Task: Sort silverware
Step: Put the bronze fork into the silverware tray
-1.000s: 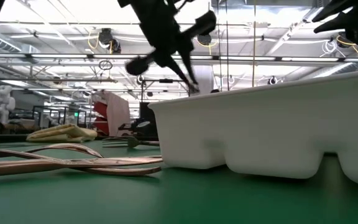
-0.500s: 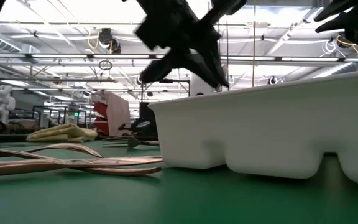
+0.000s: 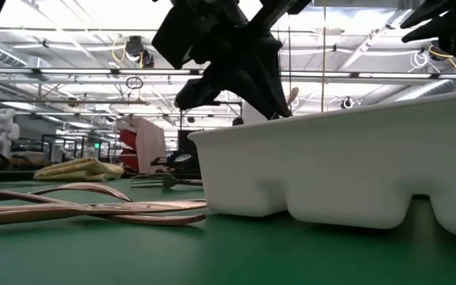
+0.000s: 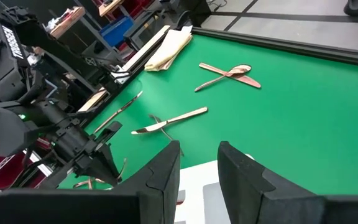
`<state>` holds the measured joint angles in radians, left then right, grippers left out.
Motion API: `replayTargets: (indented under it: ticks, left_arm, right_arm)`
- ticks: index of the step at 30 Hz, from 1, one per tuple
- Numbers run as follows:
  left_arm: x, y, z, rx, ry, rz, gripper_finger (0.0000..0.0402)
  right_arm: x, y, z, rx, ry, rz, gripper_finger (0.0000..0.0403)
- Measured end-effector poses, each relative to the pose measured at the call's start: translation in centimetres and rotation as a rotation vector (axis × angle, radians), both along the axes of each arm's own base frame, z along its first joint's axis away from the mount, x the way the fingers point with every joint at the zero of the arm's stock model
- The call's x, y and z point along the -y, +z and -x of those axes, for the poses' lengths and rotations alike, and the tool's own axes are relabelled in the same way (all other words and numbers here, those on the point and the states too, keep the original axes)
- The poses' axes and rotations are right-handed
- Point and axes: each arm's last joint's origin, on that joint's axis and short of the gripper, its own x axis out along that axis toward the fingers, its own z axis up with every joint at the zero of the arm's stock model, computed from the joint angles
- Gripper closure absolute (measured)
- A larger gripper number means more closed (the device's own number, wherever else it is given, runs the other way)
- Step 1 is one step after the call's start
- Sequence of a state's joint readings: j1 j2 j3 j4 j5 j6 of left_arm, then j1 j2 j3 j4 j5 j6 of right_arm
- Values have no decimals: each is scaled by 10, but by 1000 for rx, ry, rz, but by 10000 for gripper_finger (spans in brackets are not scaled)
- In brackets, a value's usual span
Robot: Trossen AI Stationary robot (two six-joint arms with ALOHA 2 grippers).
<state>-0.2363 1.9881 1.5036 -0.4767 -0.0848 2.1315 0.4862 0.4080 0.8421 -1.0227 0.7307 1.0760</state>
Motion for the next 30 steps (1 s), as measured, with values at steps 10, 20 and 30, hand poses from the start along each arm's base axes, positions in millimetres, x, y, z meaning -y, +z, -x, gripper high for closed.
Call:
replayTargets:
  ticks: [10,20,30]
  left_arm:
    - [2,-29,-9,-41,-28,-27,388]
    - [4,-22,-28,50,59,21,386]
    - [-5,-5,-39,103,151,183,384]
  right_arm:
    - [0,0,0,-5,6,17,305]
    - [0,0,0,-8,12,16,305]
    - [-1,0,0,-25,52,27,305]
